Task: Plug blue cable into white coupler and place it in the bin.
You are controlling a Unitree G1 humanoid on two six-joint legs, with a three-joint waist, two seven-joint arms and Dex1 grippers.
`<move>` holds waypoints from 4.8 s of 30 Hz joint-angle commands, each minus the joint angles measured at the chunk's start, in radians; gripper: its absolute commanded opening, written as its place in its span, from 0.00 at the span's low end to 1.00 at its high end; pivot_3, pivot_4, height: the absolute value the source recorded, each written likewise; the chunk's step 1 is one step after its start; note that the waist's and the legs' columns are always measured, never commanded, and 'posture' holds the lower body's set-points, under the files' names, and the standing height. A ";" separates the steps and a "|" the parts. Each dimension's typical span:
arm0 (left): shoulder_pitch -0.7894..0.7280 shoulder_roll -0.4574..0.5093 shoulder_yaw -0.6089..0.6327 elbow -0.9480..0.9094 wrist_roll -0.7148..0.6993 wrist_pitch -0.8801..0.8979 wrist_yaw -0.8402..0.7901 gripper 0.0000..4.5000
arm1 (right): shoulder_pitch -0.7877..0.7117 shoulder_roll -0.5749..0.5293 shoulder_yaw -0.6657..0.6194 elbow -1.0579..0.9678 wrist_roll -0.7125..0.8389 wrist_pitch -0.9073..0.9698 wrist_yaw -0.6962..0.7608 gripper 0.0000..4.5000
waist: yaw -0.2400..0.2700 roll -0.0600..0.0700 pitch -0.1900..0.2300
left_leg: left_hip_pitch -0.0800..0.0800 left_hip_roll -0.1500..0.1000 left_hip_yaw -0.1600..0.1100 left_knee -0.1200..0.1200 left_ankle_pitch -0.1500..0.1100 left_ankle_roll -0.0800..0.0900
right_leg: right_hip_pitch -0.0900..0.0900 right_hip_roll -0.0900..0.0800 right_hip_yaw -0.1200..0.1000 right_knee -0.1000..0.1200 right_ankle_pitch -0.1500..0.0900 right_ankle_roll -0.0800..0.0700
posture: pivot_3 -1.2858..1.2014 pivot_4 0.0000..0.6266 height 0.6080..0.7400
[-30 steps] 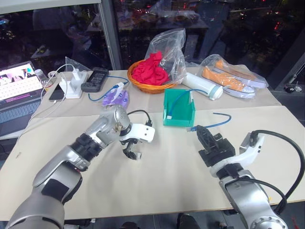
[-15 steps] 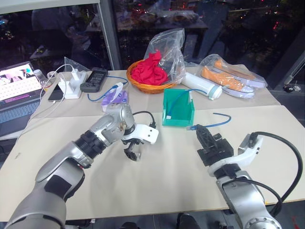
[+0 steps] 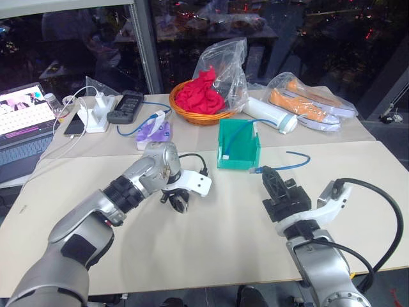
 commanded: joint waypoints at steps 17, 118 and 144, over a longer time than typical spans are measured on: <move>0.175 -0.427 0.578 0.000 -0.531 0.030 0.316 0.10 | -0.005 -0.026 -0.019 -0.026 0.024 -0.012 0.005 0.00 | -0.017 0.001 0.000 | 0.001 -0.001 0.000 0.001 0.000 0.000 | 0.001 0.000 0.001 -0.001 0.000 0.000 | 0.52 0.24 1.00; 0.792 -0.472 0.407 -0.486 -0.442 0.159 1.154 0.92 | 0.123 -0.176 0.027 -0.156 0.080 -0.035 -0.125 0.00 | 0.011 0.002 -0.004 | 0.005 -0.001 0.000 -0.002 -0.004 0.006 | 0.000 0.003 0.007 -0.006 -0.001 -0.001 | 0.52 0.24 1.00; 0.672 -0.422 0.419 -0.231 -0.451 -0.224 0.935 0.18 | 0.219 -0.274 0.034 -0.156 0.047 -0.136 -0.048 0.00 | 0.030 0.002 -0.004 | 0.005 -0.001 0.000 -0.002 -0.004 0.006 | 0.002 0.002 0.007 -0.007 -0.001 -0.001 | 0.52 0.24 1.00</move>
